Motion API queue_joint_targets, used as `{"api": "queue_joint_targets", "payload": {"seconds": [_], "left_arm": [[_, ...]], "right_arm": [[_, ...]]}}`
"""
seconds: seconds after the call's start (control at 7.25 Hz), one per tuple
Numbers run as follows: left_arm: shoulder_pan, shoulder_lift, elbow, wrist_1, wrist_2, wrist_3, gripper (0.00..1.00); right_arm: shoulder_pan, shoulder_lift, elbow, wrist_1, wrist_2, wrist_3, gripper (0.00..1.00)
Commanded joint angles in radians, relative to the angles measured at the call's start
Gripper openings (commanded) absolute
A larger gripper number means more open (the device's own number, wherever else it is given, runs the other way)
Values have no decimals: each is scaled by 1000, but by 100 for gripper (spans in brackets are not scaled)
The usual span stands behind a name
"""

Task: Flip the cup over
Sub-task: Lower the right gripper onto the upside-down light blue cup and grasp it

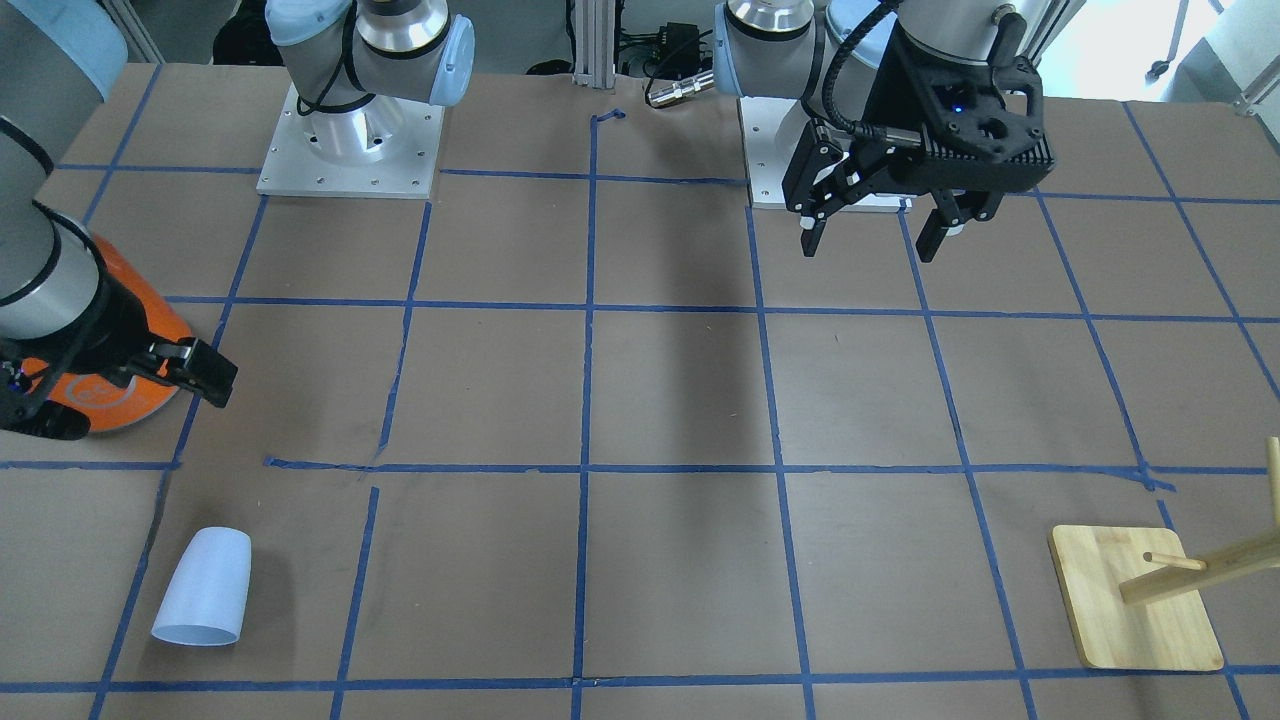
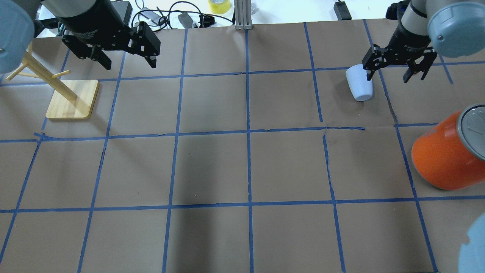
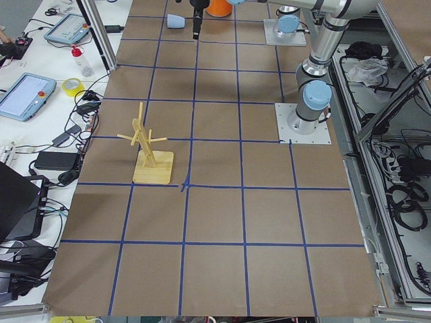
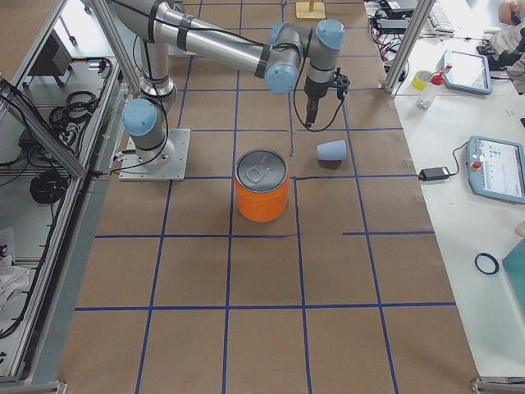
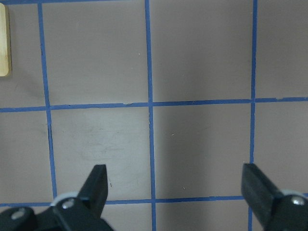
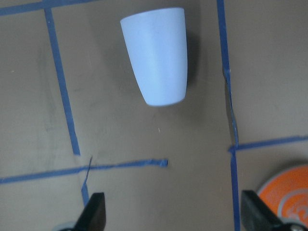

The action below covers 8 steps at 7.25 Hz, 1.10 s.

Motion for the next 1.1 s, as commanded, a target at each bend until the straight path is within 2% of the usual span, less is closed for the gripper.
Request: {"api": "queue_joint_targets", "payload": {"seconds": [0.0,0.14,0.28,0.69,0.97], "left_arm": [[0,3,-4,0,-1,0,100],[0,2,-4,0,-1,0,100],[0,3,-6,0,0,0,100],[0,8,-6,0,2,0,100],[0,5,-6,0,0,0,100]], "right_arm": [[-2,129,-1,-234,1,-104,100],[-2,165,1,-304,4,-124,100],[-2,202,-1,-326,11,-123,100],[-2,271,-1,-326,17,-118,100],[-2,320,-2,-426,14,-132,100]]}}
